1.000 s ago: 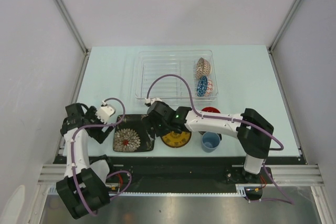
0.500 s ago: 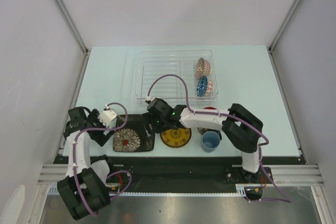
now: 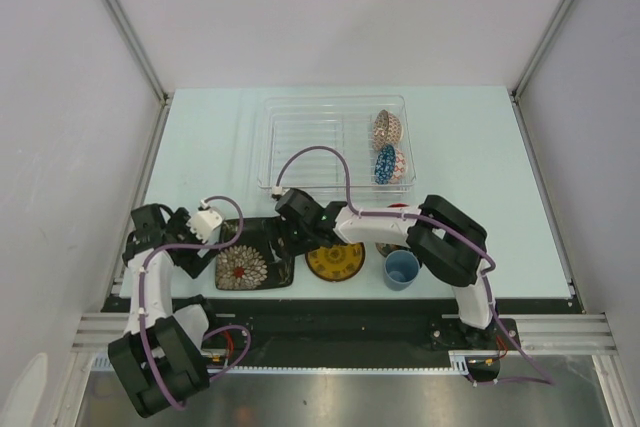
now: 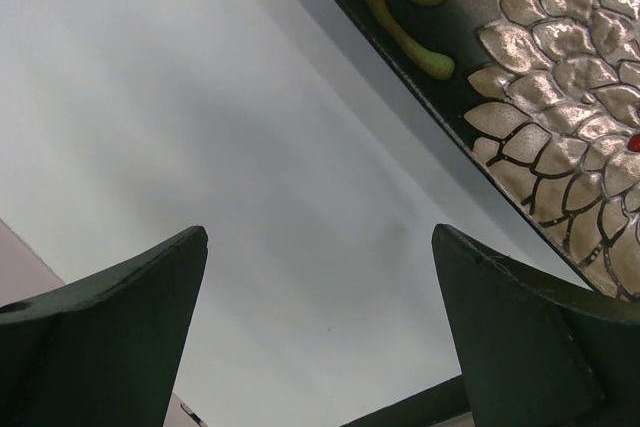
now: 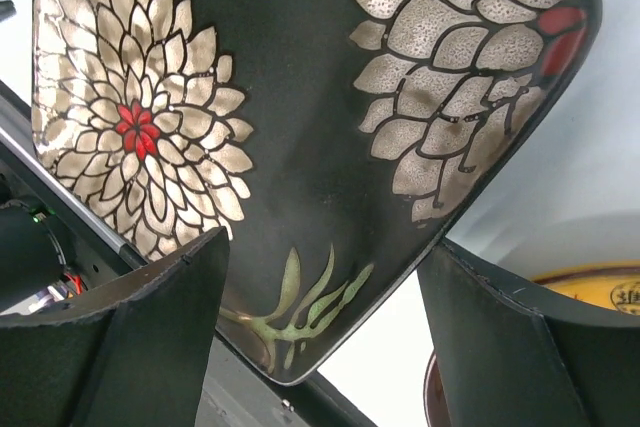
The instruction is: Load the mixed dishes into the dish rack
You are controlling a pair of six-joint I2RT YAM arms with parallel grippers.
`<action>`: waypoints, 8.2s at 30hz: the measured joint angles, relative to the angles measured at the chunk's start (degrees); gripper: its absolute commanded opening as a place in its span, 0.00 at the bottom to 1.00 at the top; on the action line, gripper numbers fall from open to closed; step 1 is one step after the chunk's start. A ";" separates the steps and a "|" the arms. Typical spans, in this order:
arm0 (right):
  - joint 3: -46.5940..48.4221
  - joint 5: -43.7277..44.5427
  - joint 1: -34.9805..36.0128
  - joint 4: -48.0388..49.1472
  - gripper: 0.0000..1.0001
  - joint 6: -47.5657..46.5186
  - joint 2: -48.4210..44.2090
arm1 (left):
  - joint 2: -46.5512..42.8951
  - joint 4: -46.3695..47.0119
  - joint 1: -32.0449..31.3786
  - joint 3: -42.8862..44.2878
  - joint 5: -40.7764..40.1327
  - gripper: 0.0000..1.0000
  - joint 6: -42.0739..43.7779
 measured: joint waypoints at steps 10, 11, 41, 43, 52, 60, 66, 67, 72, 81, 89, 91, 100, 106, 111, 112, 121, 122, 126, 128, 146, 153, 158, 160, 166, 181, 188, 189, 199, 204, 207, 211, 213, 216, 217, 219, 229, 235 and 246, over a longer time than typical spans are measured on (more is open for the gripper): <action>1.81 -0.57 -0.07 0.15 0.79 0.02 1.70 | 2.95 1.81 0.00 -0.07 -0.02 1.00 -0.07; 1.90 -0.59 -0.07 0.15 0.78 0.04 1.77 | 2.95 1.90 0.00 -0.07 0.00 1.00 -0.09; 2.93 -2.27 -0.87 1.16 0.73 1.57 3.13 | 4.42 5.33 -0.96 -3.06 6.91 1.00 17.07; 2.91 -2.23 -1.18 1.14 0.73 1.81 3.13 | 5.46 4.68 -1.79 -2.27 6.97 1.00 17.05; 2.93 -0.94 -1.90 0.44 0.73 1.46 2.80 | 4.37 1.25 -6.86 -1.99 5.77 0.99 14.88; 3.45 0.39 -1.90 -0.87 0.72 -0.02 2.73 | 5.01 1.18 -9.40 -1.90 4.59 1.00 10.21; 3.48 -0.07 -1.92 -0.74 0.69 -1.01 2.73 | 6.01 1.27 -9.94 -1.36 3.87 1.00 8.68; 3.45 -0.20 -1.95 -0.72 0.69 -1.11 2.73 | 6.10 1.27 -10.03 -1.31 3.74 1.00 8.46; 3.48 -0.87 -2.19 -0.57 0.68 -1.92 2.73 | 6.23 1.36 -10.95 -1.14 2.69 0.99 7.37; 3.48 -1.44 -2.69 -0.68 0.68 -2.54 1.44 | 6.25 1.90 -13.84 -0.96 0.35 1.00 5.27; 6.88 -6.25 -1.88 2.56 0.67 -2.56 -1.92 | 6.60 2.43 -14.75 -0.85 0.48 1.00 3.32; 9.11 -8.33 -0.92 4.00 0.66 -2.60 -1.95 | 6.71 2.82 -15.26 -0.66 3.06 1.00 1.88; 13.70 -12.46 -0.22 0.44 0.52 -2.29 -0.15 | 5.97 5.05 -15.72 -0.13 7.78 1.00 -1.09; 14.29 -13.70 -0.55 -0.15 0.23 -1.60 0.70 | 5.62 5.27 -15.74 -0.15 7.52 1.00 -1.81; 14.95 -13.53 -0.85 -1.38 0.00 -1.46 1.16 | 5.05 5.79 -15.74 -0.39 7.45 1.00 -2.82; 14.97 -13.29 -0.87 -1.55 0.00 -1.44 1.20 | 4.92 5.88 -15.74 -0.39 7.52 1.00 -2.97; 13.70 -9.88 -0.22 -2.38 0.00 -1.68 1.49 | 3.58 4.52 -15.04 2.29 10.23 1.00 -7.82; 13.38 -9.33 0.11 -2.32 0.00 -1.68 1.53 | 3.52 4.07 -14.29 3.50 11.78 1.00 -8.26; 11.30 -5.81 1.31 -2.71 0.00 -1.97 1.97 | 3.87 1.88 -9.29 9.79 17.81 1.00 -9.07; 10.91 -6.56 1.53 -3.41 0.00 -0.94 2.27 | 4.46 1.01 -6.47 11.76 19.69 1.00 -9.01; 14.80 2.67 0.52 -10.12 0.00 -7.45 0.63 | 11.58 -8.11 9.51 28.52 34.12 1.00 -15.85; 21.66 15.06 -3.82 -18.47 0.00 -18.80 -3.78 | 14.10 -9.94 13.11 35.80 43.28 1.00 -21.73; 26.91 19.52 -9.09 -22.53 0.00 -25.09 -8.63 | 14.12 -12.00 13.09 34.97 44.63 1.00 -22.69; 30.38 22.03 -10.47 -23.39 0.00 -28.44 -10.03 | 14.40 -12.90 12.83 34.16 44.33 1.00 -22.64; 44.19 26.03 -13.68 -22.73 0.00 -38.58 -11.21 | 17.75 -16.79 12.33 32.02 42.84 1.00 -21.38; 10.71 28.13 -17.68 10.75 0.00 -91.10 -18.93 | 17.77 -15.06 10.49 26.03 40.94 1.00 -20.76; 10.14 27.34 -20.48 14.19 0.00 -103.86 -13.73 | 17.77 -13.22 10.19 24.76 40.00 1.00 -21.09; 9.81 26.88 -20.92 14.95 0.00 -105.20 -13.42 | 17.77 -13.03 10.14 24.68 39.98 1.00 -21.16; 8.61 20.31 -24.33 15.96 0.00 -109.94 -12.28 | 18.60 -10.86 10.08 24.41 39.76 1.00 -21.73; 7.56 17.94 -25.42 16.13 0.00 -110.18 -11.37 | 19.04 -10.34 10.05 24.41 39.60 1.00 -22.12; 6.97 17.14 -25.86 16.35 0.00 -110.46 -10.60 | 19.37 -9.77 10.01 24.41 39.56 1.00 -22.40; 6.78 16.46 -26.71 17.20 0.00 -110.64 -9.77 | 19.58 -9.14 9.99 24.41 39.54 1.00 -22.60; 6.75 16.28 -27.10 17.44 0.00 -110.60 -9.33 | 19.74 -9.07 9.99 24.41 39.54 1.00 -22.60; 6.75 16.11 -27.61 17.46 0.00 -110.57 -8.52 | 19.98 -9.05 9.99 24.41 39.52 1.00 -22.60; 6.73 15.89 -27.78 17.46 0.00 -110.60 -8.24 | 20.06 -9.03 9.97 24.41 39.52 1.00 -22.60; 6.75 15.72 -28.11 17.79 0.00 -110.57 -7.69 | 20.22 -8.94 9.97 24.41 39.45 1.00 -22.60; 6.73 14.49 -28.83 20.76 0.00 -110.71 -3.69 | 21.22 -8.63 9.94 24.41 39.30 1.00 -22.62; 6.73 14.36 -28.83 22.23 0.00 -110.75 -1.97 | 21.27 -8.63 9.94 24.41 38.88 1.00 -22.60; 6.73 15.91 -28.50 22.62 0.23 -109.00 -1.68 | 21.55 -8.63 9.94 24.44 38.73 1.00 -22.62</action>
